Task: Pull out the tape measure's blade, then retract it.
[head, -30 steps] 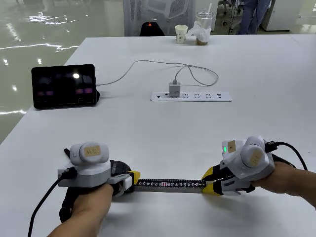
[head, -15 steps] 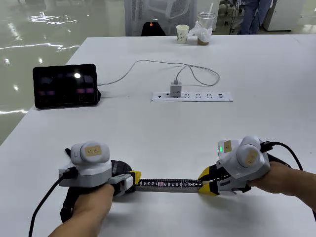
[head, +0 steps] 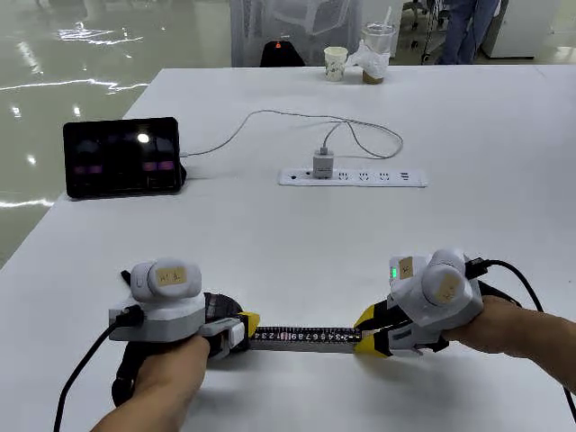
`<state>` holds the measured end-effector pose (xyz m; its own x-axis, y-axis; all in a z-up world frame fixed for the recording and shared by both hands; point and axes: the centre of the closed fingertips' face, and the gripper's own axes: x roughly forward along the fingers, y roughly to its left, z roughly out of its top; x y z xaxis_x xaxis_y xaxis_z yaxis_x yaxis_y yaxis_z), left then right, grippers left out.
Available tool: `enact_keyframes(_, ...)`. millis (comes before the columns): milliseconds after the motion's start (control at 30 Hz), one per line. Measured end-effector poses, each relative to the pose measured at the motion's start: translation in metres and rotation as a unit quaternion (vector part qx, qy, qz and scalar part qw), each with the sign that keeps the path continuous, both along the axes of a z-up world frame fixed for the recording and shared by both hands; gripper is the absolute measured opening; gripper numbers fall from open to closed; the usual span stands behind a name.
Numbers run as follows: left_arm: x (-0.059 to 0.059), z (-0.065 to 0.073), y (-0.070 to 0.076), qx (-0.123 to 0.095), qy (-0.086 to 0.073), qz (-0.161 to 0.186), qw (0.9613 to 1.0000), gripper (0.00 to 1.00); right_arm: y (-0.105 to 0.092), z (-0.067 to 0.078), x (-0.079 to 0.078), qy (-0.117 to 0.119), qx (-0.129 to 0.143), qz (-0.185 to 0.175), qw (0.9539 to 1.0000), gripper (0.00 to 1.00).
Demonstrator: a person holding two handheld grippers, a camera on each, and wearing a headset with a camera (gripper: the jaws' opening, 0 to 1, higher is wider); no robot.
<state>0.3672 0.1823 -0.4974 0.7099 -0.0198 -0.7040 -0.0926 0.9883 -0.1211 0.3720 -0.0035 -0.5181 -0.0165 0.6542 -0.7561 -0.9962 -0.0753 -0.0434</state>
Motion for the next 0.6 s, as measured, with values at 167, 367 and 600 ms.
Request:
enact_keyframes(167,0.0,0.0,0.0,-0.002,0.0,0.0,1.0,0.62,0.004,-0.001,-0.001,0.001,0.001,0.002,1.0,0.1)
enact_keyframes(367,0.0,0.0,0.0,-0.003,0.001,0.0,1.0,0.62,0.009,-0.001,-0.001,0.001,0.002,0.004,1.0,0.1)
enact_keyframes(600,-0.001,0.0,0.0,-0.005,0.0,0.001,1.0,0.62,0.013,-0.001,-0.002,0.002,0.002,0.005,1.0,0.11)
